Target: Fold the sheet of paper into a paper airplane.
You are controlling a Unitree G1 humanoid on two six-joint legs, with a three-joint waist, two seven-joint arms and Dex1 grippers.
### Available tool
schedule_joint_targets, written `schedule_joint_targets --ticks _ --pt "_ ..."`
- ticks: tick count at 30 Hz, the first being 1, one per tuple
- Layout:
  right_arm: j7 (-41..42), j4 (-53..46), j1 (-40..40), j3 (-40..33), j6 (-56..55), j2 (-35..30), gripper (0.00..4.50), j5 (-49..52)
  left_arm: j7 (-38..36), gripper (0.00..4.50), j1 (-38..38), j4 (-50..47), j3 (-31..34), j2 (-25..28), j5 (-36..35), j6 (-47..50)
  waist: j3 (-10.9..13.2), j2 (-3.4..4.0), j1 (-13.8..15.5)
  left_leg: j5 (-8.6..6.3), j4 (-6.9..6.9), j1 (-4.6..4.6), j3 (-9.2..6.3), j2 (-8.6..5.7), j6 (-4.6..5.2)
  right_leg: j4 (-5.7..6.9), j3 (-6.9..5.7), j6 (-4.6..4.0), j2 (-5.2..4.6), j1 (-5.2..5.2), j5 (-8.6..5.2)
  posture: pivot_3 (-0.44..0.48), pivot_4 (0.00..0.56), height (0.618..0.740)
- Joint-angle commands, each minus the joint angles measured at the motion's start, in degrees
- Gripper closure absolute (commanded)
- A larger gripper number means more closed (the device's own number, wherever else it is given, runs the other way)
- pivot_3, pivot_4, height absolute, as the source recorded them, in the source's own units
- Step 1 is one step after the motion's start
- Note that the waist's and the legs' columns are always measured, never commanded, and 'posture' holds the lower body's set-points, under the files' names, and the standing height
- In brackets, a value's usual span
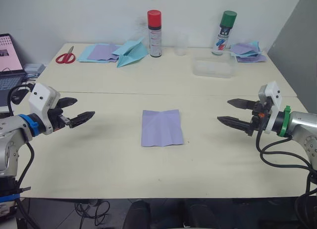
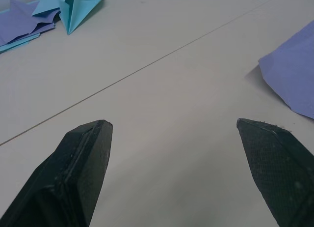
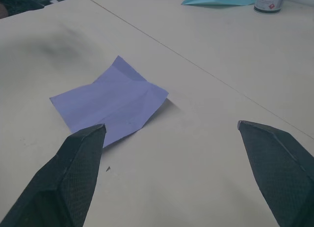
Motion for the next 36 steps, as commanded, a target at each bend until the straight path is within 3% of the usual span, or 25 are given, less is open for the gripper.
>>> schedule_joint_targets --ticks 1,15,24,28,31,36 --pt "-0.65 0.81 0.62 -0.49 -2.24 0.52 0.00 -1.21 1.40 0.05 0.31 -0.56 1.42 -0.09 1.17 -2.44 0.00 0.00 0.00 0.00 0.00 0.00 0.00 0.00 0.00 0.00 0.00 0.00 0.00 0.00 0.00 0.000 0.150 0.740" --pt "-1.10 2.65 -0.04 1.39 -2.26 1.17 0.00 -2.74 4.25 0.05 0.11 -7.64 0.39 -4.62 -3.33 3.36 0.00 0.00 -0.01 0.00 0.02 0.00 0.00 -0.01 0.00 0.01 0.01 -0.08 0.00 0.01 0.05 0.000 0.150 0.740" --pt "-2.18 4.49 -1.75 6.17 -4.77 5.17 0.00 -6.34 7.49 0.05 -4.17 -12.89 -8.86 -13.99 -3.07 4.82 0.00 -0.01 0.05 0.00 0.08 0.00 0.00 -0.06 0.00 0.03 0.00 -0.08 0.03 0.06 0.07 0.000 0.150 0.740" --pt "-3.07 7.03 -2.95 8.36 -7.45 7.58 0.00 -9.41 9.40 0.95 -4.92 -13.60 -14.73 -18.35 0.05 3.15 -0.01 -0.01 0.05 0.00 0.07 0.00 -0.03 -0.06 0.00 0.02 0.04 -0.16 0.05 0.06 0.13 0.000 0.150 0.740" --pt "-5.68 10.57 -3.98 9.95 -9.96 10.50 0.00 -12.49 11.78 1.93 -6.48 -10.17 -21.07 -23.40 4.46 0.62 -0.01 -0.02 0.09 0.00 0.07 0.00 -0.01 -0.09 0.00 0.02 0.02 -0.21 0.11 0.06 0.16 0.000 0.150 0.740" --pt "-7.86 12.62 -5.23 12.62 -12.20 14.48 0.00 -15.97 15.48 3.61 -7.76 -3.14 -26.02 -29.05 10.02 -2.75 -0.02 -0.01 0.04 0.01 0.08 0.00 -0.02 -0.11 0.00 0.03 0.07 -0.23 0.30 0.06 0.18 0.000 0.150 0.740"
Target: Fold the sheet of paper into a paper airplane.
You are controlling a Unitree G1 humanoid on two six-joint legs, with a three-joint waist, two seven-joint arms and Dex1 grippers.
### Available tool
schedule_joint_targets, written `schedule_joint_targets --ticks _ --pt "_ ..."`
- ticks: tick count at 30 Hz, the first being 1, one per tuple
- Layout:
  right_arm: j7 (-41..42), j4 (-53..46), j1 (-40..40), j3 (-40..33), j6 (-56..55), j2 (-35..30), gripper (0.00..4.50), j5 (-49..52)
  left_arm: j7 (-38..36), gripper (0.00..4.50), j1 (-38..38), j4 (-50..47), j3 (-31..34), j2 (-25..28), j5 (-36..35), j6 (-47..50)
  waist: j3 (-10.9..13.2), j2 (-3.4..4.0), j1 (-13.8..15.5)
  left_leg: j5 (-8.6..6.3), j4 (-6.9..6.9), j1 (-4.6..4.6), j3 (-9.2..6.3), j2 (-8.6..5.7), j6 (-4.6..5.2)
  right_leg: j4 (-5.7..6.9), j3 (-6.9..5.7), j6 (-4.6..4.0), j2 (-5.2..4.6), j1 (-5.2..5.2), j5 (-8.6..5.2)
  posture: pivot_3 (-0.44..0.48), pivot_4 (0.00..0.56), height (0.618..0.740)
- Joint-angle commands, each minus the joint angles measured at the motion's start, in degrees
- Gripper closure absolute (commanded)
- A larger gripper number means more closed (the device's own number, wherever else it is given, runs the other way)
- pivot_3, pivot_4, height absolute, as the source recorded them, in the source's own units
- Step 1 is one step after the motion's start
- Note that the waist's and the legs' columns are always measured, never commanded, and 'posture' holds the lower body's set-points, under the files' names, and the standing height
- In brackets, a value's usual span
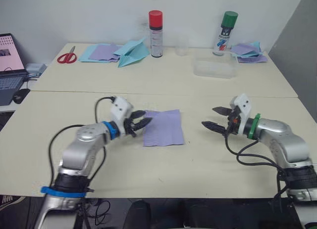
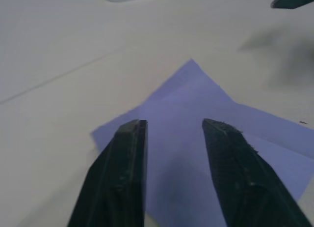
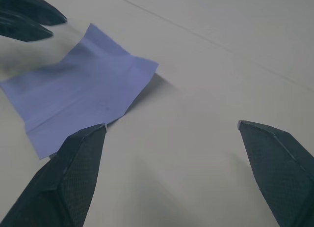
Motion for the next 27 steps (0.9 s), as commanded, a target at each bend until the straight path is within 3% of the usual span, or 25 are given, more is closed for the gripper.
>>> schedule_joint_targets --ticks 1,3,12,16,23,25,27 --pt "-1.30 0.45 -1.94 1.28 -3.09 1.71 0.00 -2.38 3.30 3.92 -1.58 4.57 -2.11 -2.89 4.16 -3.63 -0.01 0.01 -0.06 0.00 0.00 0.00 -0.01 0.00 0.00 0.01 0.00 0.00 0.01 -0.01 0.00 0.000 0.150 0.740" --pt "-1.75 1.19 -2.31 1.84 -3.59 2.89 0.00 -3.22 3.17 4.46 -1.47 5.93 -3.01 -3.68 5.14 -3.93 -0.01 0.01 -0.14 0.00 0.00 0.01 -0.01 -0.02 0.00 0.01 0.00 -0.01 0.07 -0.01 0.01 0.000 0.150 0.740" --pt "-3.24 12.43 -8.02 5.62 -11.04 7.93 0.00 -10.07 -1.47 4.46 0.24 9.19 -7.34 -1.50 8.17 -1.41 -0.21 0.23 -0.14 0.00 -0.01 0.14 0.00 -0.01 0.00 0.07 0.02 -0.02 0.19 0.06 0.01 0.000 0.150 0.740" --pt "-2.58 19.08 -10.36 8.63 -17.20 9.05 1.23 -14.69 -1.76 4.50 -0.13 10.99 -7.05 -1.52 8.94 -2.70 -0.30 0.30 -0.14 0.00 -0.01 0.22 0.03 -0.02 0.00 0.09 0.04 -0.02 0.19 0.11 0.02 0.000 0.150 0.740" --pt "1.16 24.30 -11.13 13.31 -22.63 12.25 3.97 -18.12 -2.91 4.50 0.66 11.12 -6.46 -1.05 8.63 -3.14 -0.31 0.31 -0.24 0.00 -0.02 0.36 0.04 -0.01 0.00 0.27 0.16 -0.02 0.21 0.11 0.01 0.000 0.150 0.740" --pt "1.91 24.12 -10.57 13.65 -22.58 13.82 4.46 -17.61 -3.14 4.50 0.93 10.91 -6.46 -0.85 8.69 -3.03 -0.32 0.32 -0.31 0.00 -0.03 0.45 0.05 0.00 0.00 0.38 0.19 0.02 0.25 0.12 -0.01 0.000 0.150 0.740" --pt "2.00 22.91 -9.94 12.32 -20.69 16.69 4.46 -14.95 -3.22 4.50 1.15 10.92 -6.47 -0.66 8.86 -2.99 -0.33 0.32 -0.31 0.00 -0.02 0.49 0.03 0.04 0.00 0.45 0.20 0.07 0.33 0.12 -0.05 0.000 0.150 0.740"
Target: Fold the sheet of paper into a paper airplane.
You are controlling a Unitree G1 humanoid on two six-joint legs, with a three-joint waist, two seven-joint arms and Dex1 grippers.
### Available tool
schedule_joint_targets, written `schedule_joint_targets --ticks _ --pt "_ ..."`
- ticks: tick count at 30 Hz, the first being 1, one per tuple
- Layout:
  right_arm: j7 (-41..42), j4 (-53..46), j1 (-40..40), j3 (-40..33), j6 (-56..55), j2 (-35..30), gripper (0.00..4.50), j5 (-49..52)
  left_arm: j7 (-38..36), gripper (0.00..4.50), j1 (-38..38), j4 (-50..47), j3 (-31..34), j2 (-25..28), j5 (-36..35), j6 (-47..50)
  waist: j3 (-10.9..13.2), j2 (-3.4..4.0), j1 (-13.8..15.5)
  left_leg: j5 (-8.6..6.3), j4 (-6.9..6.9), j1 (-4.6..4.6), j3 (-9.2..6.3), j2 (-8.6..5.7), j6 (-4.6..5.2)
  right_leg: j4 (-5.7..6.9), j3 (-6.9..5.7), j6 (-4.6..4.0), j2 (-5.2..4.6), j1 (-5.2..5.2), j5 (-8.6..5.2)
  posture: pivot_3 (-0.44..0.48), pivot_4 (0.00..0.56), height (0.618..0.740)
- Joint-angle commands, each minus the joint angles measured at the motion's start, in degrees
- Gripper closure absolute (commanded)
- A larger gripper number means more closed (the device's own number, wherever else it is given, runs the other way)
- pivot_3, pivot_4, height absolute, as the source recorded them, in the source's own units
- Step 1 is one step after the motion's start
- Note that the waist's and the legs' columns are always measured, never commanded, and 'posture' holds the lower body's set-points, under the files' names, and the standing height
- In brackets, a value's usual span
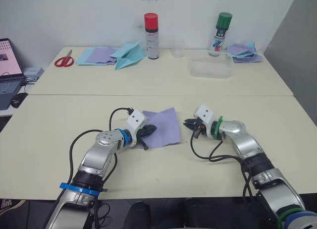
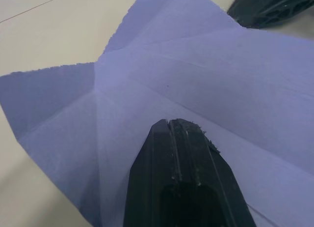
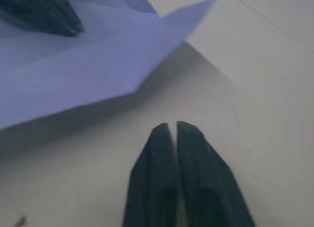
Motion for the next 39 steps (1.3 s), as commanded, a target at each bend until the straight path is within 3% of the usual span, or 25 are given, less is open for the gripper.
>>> schedule_joint_targets --ticks 1,7,23,39 --pt "0.38 -2.68 0.45 -1.91 2.05 4.37 4.46 4.16 -0.89 4.50 2.29 2.02 -1.75 0.85 1.72 1.84 -0.01 0.01 -0.01 0.00 0.00 0.03 -0.01 0.03 0.00 0.05 0.00 0.02 0.05 0.00 -0.01 0.000 0.150 0.740" --pt "-2.32 -5.32 -0.32 -6.71 7.38 11.75 4.46 10.60 -1.09 4.50 2.42 2.03 -1.53 1.27 1.86 1.80 -0.02 0.03 0.01 0.00 0.01 0.11 -0.07 0.07 0.00 0.33 -0.03 0.00 0.11 -0.03 -0.09 0.000 0.150 0.740" --pt "-5.04 4.81 -2.60 -1.92 5.37 19.46 4.46 4.87 -0.94 4.50 4.29 -0.63 2.47 4.73 0.31 4.89 -0.09 0.05 -0.37 0.00 -0.02 0.16 -0.09 0.16 0.00 0.36 -0.01 -0.06 0.20 -0.07 -0.14 0.000 0.150 0.740" --pt "-3.11 12.07 -4.27 5.66 0.82 17.93 4.46 -4.57 -2.50 4.50 1.40 -10.30 14.41 11.66 -9.29 11.48 -0.07 0.02 -1.43 0.00 -0.05 0.18 -0.18 0.22 0.00 0.37 -0.05 -0.12 0.20 -0.11 -0.16 0.000 0.150 0.740"
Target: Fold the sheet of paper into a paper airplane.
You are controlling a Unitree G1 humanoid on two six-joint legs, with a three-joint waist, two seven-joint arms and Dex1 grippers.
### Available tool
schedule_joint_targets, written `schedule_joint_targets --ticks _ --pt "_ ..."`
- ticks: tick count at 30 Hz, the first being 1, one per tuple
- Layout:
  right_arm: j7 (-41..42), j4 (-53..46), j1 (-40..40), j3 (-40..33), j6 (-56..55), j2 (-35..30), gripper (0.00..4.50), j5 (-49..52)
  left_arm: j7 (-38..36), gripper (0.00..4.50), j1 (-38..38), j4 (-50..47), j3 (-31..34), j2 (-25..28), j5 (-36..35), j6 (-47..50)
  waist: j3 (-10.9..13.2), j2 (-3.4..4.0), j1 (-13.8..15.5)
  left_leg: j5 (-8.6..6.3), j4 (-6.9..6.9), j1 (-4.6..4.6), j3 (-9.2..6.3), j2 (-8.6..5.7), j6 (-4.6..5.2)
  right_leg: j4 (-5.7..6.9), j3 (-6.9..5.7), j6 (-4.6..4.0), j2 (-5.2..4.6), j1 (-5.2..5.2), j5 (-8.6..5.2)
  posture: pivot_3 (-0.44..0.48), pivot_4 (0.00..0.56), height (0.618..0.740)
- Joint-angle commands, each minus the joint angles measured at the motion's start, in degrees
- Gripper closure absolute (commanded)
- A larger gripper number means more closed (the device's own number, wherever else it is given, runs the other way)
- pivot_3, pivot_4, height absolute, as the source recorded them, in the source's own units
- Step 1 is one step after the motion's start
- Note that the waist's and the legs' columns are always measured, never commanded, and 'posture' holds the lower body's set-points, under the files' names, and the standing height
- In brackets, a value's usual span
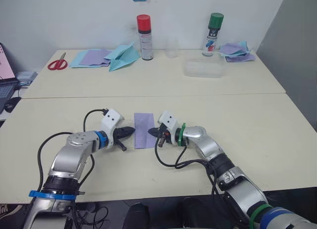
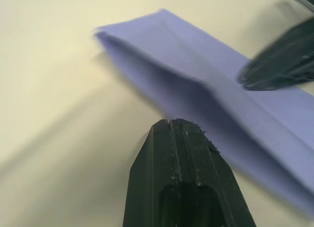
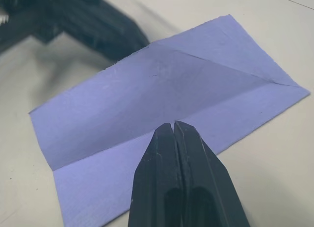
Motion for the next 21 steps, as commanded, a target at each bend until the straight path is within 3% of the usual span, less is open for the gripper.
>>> schedule_joint_targets --ticks 1,5,14,21 --pt "-0.49 3.06 0.43 1.29 0.04 -0.15 4.46 -2.25 -1.35 4.50 -2.51 -7.44 3.93 0.56 -4.62 0.78 0.00 -0.01 0.05 0.00 0.00 -0.02 -0.01 0.01 0.00 0.00 0.01 0.00 0.00 0.00 0.00 0.000 0.150 0.740" --pt "-0.86 3.62 0.08 0.83 -0.15 0.05 4.46 -2.42 -0.04 4.50 -2.88 -10.23 1.71 -1.77 -5.03 2.31 -0.02 -0.02 0.01 0.00 0.01 0.02 0.05 -0.04 0.00 -0.01 0.07 0.00 -0.03 0.05 0.00 0.000 0.150 0.740" --pt "1.68 0.01 0.66 0.37 0.71 -1.06 4.46 -1.72 1.62 4.50 1.16 -1.48 -6.32 -3.84 1.61 0.45 -0.02 -0.02 0.08 0.00 -0.04 0.03 -0.02 0.01 0.00 0.00 0.03 -0.05 0.01 0.00 -0.02 0.000 0.150 0.740" --pt "-1.75 0.23 -2.57 -6.09 -1.17 0.64 4.46 2.29 -1.03 4.50 1.89 1.80 -8.96 -4.53 2.65 -2.97 -0.01 -0.02 0.17 0.00 -0.01 -0.01 0.03 -0.08 0.00 -0.02 0.06 -0.08 -0.06 0.02 -0.05 0.000 0.150 0.740"
